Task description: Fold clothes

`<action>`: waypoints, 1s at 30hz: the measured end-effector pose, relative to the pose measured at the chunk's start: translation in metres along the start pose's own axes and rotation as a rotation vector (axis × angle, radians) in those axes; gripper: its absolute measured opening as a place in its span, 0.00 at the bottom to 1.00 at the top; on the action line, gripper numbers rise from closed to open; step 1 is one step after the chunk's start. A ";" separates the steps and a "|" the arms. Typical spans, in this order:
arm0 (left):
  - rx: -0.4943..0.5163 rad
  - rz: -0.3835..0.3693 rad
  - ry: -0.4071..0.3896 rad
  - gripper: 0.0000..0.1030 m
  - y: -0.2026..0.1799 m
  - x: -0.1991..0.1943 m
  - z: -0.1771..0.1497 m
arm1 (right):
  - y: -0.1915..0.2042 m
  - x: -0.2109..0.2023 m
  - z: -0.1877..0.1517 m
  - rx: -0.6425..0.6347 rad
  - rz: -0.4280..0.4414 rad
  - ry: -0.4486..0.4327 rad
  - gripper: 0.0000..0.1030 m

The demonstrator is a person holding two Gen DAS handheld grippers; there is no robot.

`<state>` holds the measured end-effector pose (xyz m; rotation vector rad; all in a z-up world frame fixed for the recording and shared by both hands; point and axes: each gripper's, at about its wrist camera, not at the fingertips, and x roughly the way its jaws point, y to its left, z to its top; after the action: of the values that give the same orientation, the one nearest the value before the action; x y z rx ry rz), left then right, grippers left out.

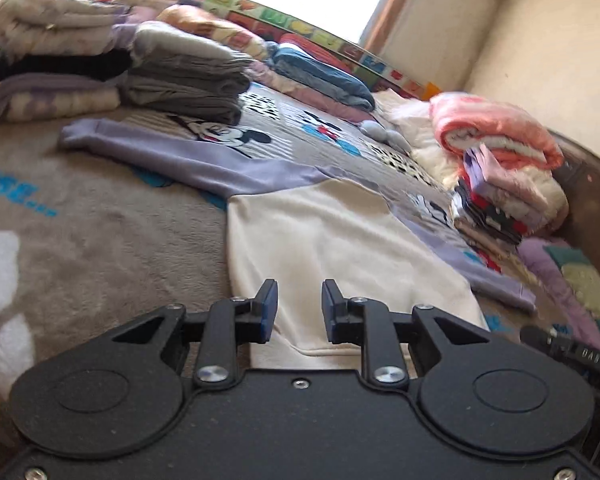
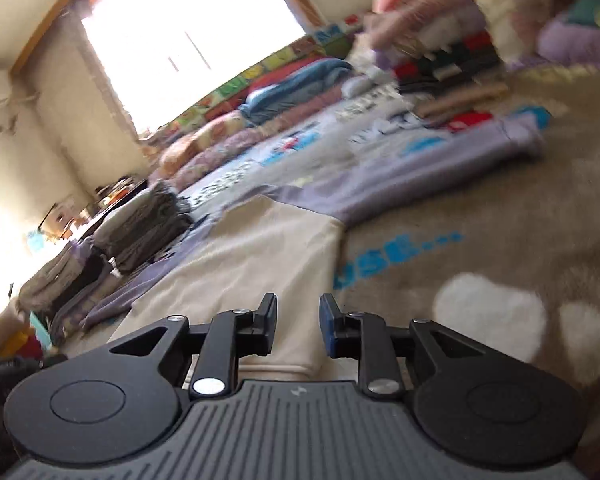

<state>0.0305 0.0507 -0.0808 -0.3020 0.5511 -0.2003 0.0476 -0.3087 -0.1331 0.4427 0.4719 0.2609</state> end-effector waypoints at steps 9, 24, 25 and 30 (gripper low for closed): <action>0.240 0.156 0.125 0.23 -0.018 0.025 -0.035 | 0.009 0.023 -0.034 -0.263 -0.049 0.206 0.26; 0.159 0.159 0.170 0.44 -0.011 0.017 -0.032 | 0.043 0.005 -0.035 -0.406 -0.013 0.119 0.50; 0.161 0.168 0.210 0.46 -0.010 0.023 -0.034 | 0.041 0.016 -0.038 -0.395 -0.039 0.190 0.50; 0.127 0.140 0.208 0.45 -0.016 0.015 -0.022 | 0.030 0.018 -0.030 -0.276 -0.001 0.236 0.50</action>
<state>0.0294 0.0270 -0.1004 -0.1192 0.7596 -0.1314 0.0443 -0.2660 -0.1499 0.1421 0.6560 0.3742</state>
